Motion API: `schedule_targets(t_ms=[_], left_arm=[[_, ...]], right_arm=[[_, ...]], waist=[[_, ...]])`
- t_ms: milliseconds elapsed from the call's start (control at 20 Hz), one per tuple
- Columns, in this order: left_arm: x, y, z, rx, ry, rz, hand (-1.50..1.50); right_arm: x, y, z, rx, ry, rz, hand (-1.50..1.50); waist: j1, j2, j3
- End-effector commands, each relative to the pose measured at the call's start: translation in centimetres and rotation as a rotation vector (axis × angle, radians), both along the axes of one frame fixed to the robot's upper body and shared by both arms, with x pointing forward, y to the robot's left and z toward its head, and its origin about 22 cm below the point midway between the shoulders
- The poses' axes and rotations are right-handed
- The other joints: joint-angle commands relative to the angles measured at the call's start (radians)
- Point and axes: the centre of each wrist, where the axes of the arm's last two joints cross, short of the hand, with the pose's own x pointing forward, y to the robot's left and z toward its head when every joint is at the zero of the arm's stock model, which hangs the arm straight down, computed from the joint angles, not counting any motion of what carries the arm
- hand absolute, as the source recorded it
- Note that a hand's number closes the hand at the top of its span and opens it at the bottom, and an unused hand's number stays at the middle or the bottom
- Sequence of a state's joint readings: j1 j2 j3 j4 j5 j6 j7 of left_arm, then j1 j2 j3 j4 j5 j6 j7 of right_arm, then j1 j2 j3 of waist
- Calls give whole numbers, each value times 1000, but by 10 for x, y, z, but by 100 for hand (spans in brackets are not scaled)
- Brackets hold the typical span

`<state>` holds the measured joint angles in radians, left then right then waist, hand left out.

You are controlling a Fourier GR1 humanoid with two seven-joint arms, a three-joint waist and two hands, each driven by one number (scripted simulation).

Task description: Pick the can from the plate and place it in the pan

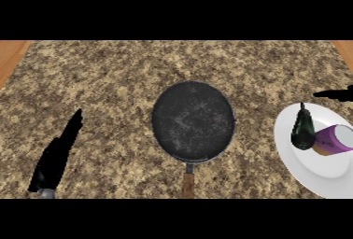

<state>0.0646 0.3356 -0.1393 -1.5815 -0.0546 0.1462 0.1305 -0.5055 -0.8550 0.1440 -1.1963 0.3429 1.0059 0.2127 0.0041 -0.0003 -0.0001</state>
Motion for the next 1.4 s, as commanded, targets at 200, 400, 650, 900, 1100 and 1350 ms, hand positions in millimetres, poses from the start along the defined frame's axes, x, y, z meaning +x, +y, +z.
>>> schedule_targets(t_ms=[200,400,650,900,1100,1350], left_arm=[[-1,-9,0,-11,-7,-6,0],[-7,0,4,7,-13,-2,0],[-24,11,1,-7,-2,-2,0],[-1,1,2,-3,-8,8,0],[3,4,13,5,-18,-8,0],[-1,-13,0,-8,4,-15,0]], right_arm=[[4,7,-21,-96,60,-11,-150],[-8,-3,-33,-96,83,-16,-150],[-6,9,-50,-112,86,-20,-150],[-17,11,-49,-101,86,9,-150],[-4,-1,-71,-109,85,-28,-150],[-12,5,-91,-97,95,-6,-150]], waist=[[4,1,0],[3,1,0],[7,1,0],[-2,0,0],[7,2,1],[1,1,0]])
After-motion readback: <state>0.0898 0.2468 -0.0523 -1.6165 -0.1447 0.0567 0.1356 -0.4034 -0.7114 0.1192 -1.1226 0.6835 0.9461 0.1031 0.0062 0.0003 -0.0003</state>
